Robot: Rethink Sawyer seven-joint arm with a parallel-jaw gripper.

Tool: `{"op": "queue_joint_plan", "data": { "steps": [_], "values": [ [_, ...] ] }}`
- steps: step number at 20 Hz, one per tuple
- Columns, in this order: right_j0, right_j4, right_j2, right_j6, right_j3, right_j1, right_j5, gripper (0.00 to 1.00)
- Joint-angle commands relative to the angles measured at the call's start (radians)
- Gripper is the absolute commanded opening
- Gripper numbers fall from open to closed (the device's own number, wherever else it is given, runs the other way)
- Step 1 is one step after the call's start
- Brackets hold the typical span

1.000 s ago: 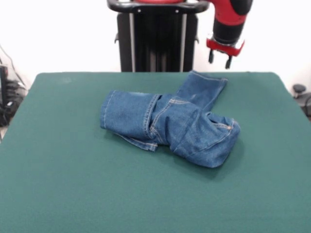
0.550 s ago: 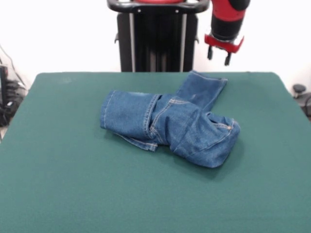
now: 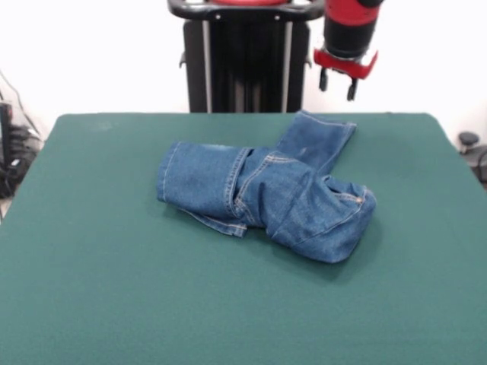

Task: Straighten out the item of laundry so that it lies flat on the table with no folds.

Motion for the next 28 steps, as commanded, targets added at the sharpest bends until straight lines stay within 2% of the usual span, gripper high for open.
{"op": "queue_joint_plan", "data": {
  "steps": [1, 8, 21, 28],
  "values": [
    [-0.037, -0.042, 0.001, 0.097, -0.125, 0.009, 0.101, 1.00],
    [-0.081, -0.106, -0.002, 0.059, -0.156, 0.011, 0.129, 1.00],
    [-0.190, -0.214, 0.029, 0.027, -0.175, 0.021, 0.099, 1.00],
    [-0.257, -0.289, 0.040, 0.007, -0.229, 0.072, 0.065, 1.00]
  ]
}}
